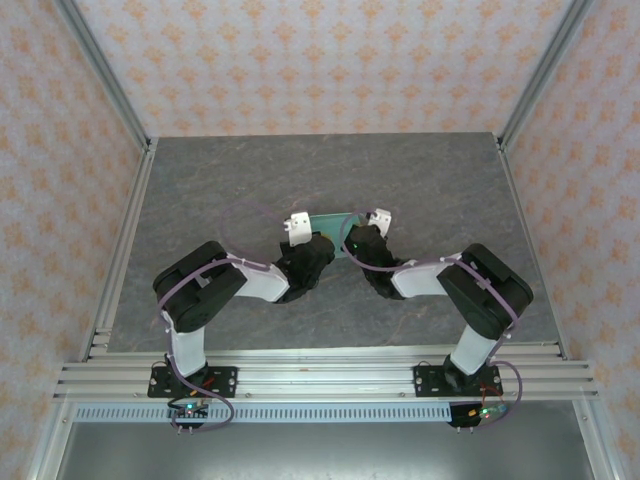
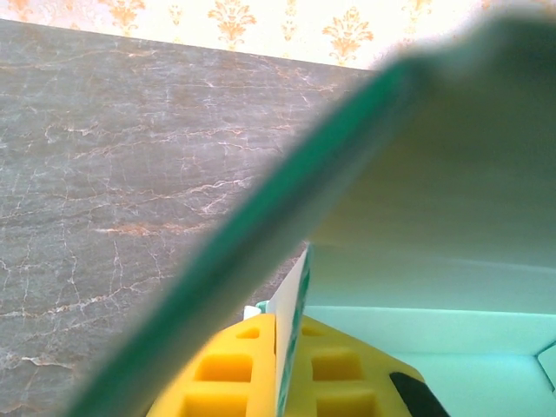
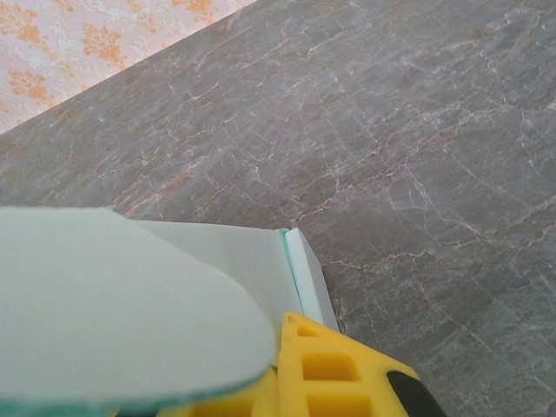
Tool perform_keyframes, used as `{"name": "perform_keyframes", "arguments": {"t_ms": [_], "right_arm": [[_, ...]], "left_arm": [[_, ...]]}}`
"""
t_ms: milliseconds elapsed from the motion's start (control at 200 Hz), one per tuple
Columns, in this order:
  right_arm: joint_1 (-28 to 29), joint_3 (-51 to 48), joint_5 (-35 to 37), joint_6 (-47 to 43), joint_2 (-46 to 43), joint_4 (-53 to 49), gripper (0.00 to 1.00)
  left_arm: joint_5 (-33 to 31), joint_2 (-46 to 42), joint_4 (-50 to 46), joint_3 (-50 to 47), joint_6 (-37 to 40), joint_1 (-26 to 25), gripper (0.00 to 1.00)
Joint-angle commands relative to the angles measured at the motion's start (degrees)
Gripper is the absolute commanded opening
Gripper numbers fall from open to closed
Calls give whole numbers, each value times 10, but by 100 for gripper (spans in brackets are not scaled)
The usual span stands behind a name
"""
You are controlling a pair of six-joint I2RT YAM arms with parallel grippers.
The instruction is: Fold the paper box
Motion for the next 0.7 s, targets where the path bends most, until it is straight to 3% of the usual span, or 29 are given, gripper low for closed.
{"name": "perform_keyframes", "arguments": {"t_ms": [0,450,696], "right_arm": [[-3,-38,8,29,16,-63,1],[-4,-59,-7,32,50,-5,4],[-4,-59,1,29,26,-21,6]], "left_arm": [[-26,34,-63,-30,-36,-1,6],[-51,53,-58,-42,-47,-12,5],[-59,54,-59,-42,-47,-14,5]]}}
